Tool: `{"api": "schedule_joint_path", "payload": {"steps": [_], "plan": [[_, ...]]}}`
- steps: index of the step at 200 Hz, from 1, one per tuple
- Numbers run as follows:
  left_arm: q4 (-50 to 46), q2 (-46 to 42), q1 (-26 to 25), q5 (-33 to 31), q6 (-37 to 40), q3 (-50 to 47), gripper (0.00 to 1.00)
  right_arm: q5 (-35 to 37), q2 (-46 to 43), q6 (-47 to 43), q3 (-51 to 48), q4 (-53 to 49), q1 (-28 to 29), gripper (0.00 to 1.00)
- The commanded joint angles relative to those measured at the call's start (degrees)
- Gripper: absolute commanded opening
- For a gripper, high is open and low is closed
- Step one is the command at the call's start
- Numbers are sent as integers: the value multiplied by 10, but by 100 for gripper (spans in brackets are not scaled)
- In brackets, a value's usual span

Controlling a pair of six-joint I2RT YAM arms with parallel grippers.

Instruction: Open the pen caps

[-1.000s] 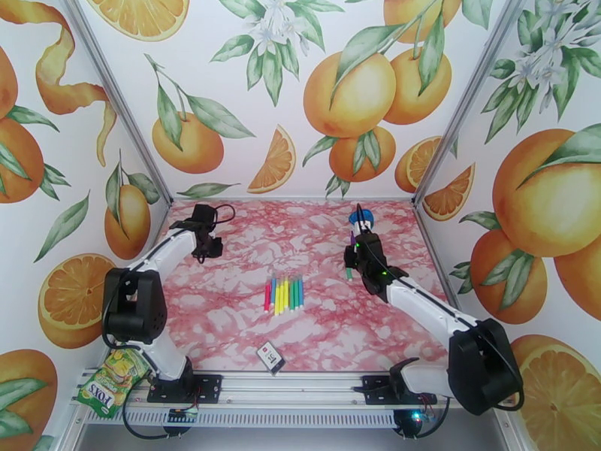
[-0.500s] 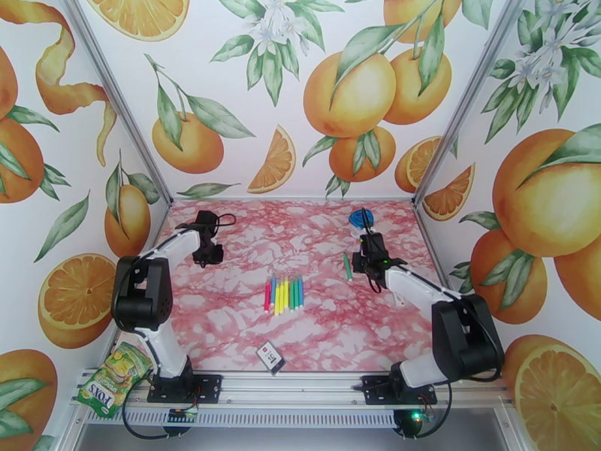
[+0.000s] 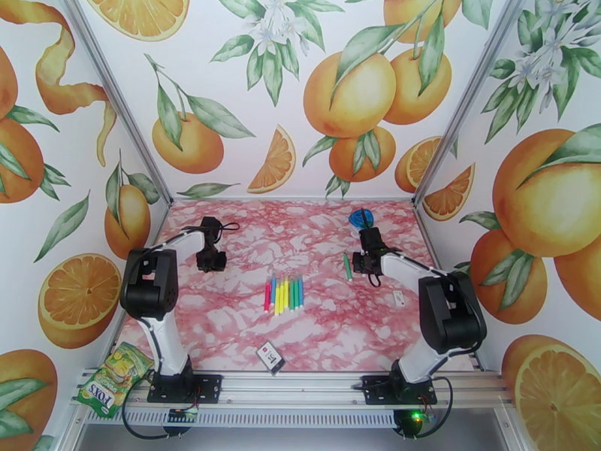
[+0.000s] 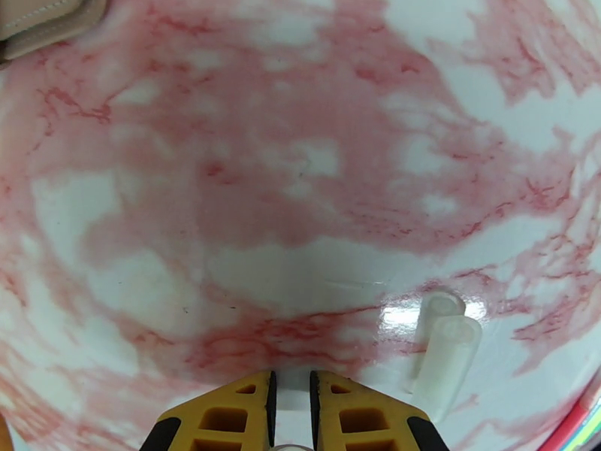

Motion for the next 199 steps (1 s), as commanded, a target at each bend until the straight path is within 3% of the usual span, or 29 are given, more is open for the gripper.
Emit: {"api": "schedule_joint_path", "payload": {"steps": [1,79,199], "plan": [[-7,11,3,15,6,15,4,-17,14,6,17,-26,-5,8],[-6,26,3,43,6,22,7,-45,47,4,42,-38,-5,13],[5,25,3,84,9,14,21,-63,63,3,46,-46,-5,24]]}}
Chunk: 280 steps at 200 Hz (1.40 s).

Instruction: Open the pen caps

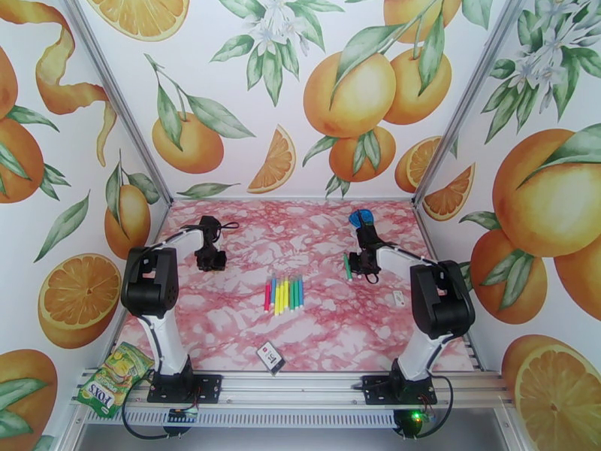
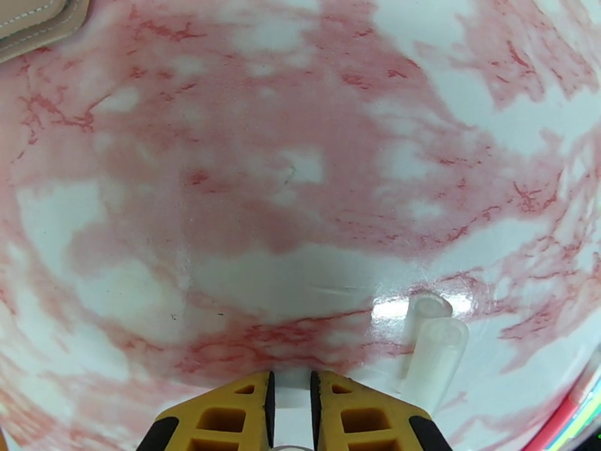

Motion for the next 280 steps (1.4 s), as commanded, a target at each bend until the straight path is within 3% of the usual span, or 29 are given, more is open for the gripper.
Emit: {"api": "schedule_joint_path", "payload": {"steps": [1,117,209,280], "plan": [[16,14,-4,50,8,1,21,-11,9,3,4,-13,-3,24],[14,2,-5,64,9,2,27,-22,2,0,4,-16,-3,30],[-2,-44,-6,65,5,4,30,-26,-66,-13,12,-47,0,34],[-17,-100,-17,63,7,9,36,-31,-97,-6,37,-64,60,40]]}}
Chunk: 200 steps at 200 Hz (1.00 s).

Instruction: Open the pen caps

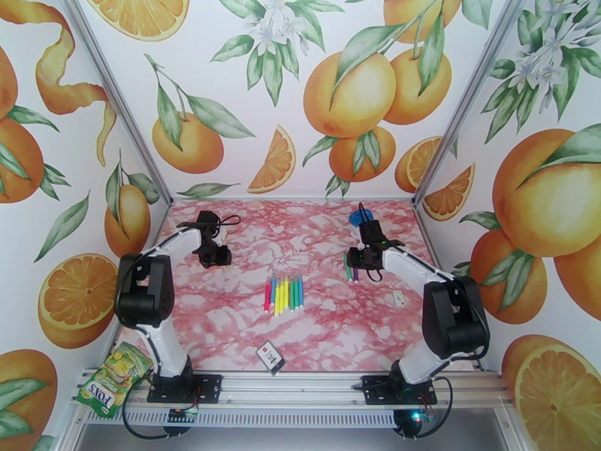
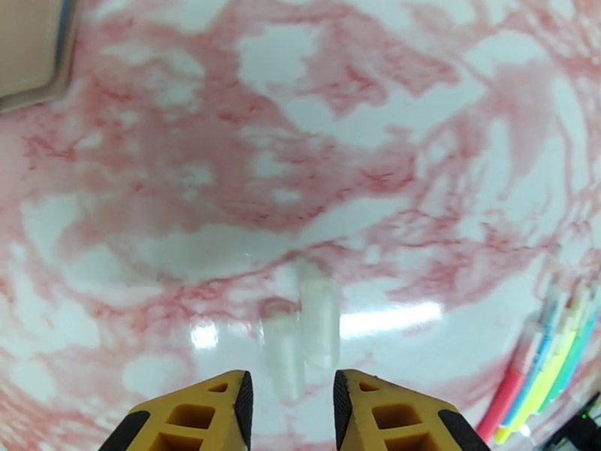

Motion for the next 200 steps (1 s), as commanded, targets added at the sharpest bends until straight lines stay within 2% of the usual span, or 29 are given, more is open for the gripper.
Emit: {"api": "schedule_joint_path", "payload": {"steps": [1,64,132,200], "plan": [[-11,-30,-6,5,7,9,36,-13,-9,1,24,-21,29,40],[35,-74,-18,34,22,-18,42,-52,10,12,39,-32,112,41],[150,-151,-30,94,9,-80,62,-116,27,48,2,-2,176,42],[199,-186,-29,79,-7,-106,68,-140,69,58,10,8,211,43]]}}
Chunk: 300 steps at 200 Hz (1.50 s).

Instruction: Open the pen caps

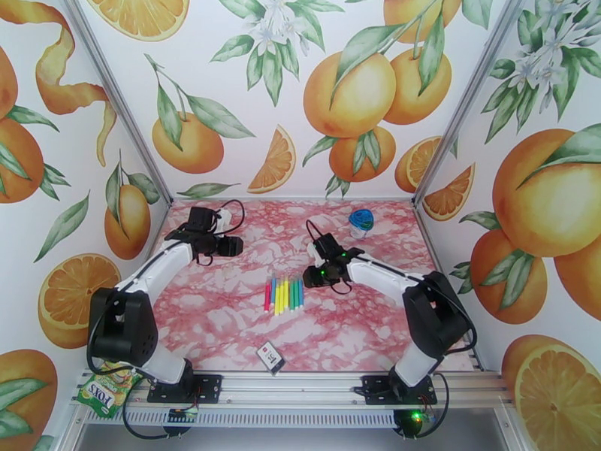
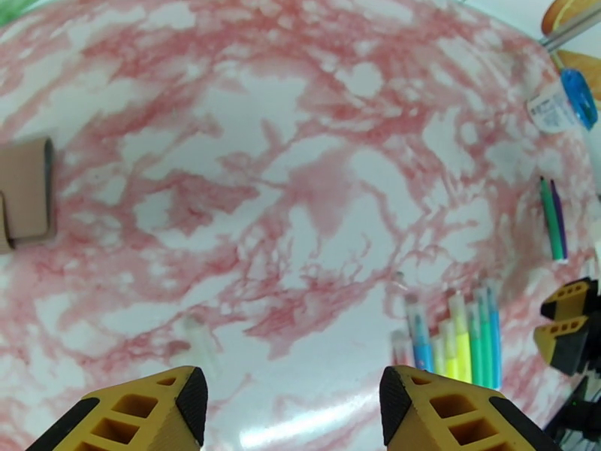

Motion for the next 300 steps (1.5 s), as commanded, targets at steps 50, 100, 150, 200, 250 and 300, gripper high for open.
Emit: {"api": "schedule_joint_path", "payload": {"steps": [50,100,150,200,250,300], "plan": [[40,-35,0,-12,-16,-20,69,-35,56,16,15,25,24,43],[30,-37,-1,-20,-14,-19,69,-39,75,22,18,31,32,43],[27,-34,0,-19,-13,-18,69,-20,83,27,22,26,35,41],[21,-37,0,-21,-9,-20,69,30,94,23,43,-5,44,38],[20,-46,1,-27,-8,-26,69,101,113,21,63,-43,59,34],[20,-47,2,-25,-8,-28,69,167,131,36,74,-61,70,29]]}}
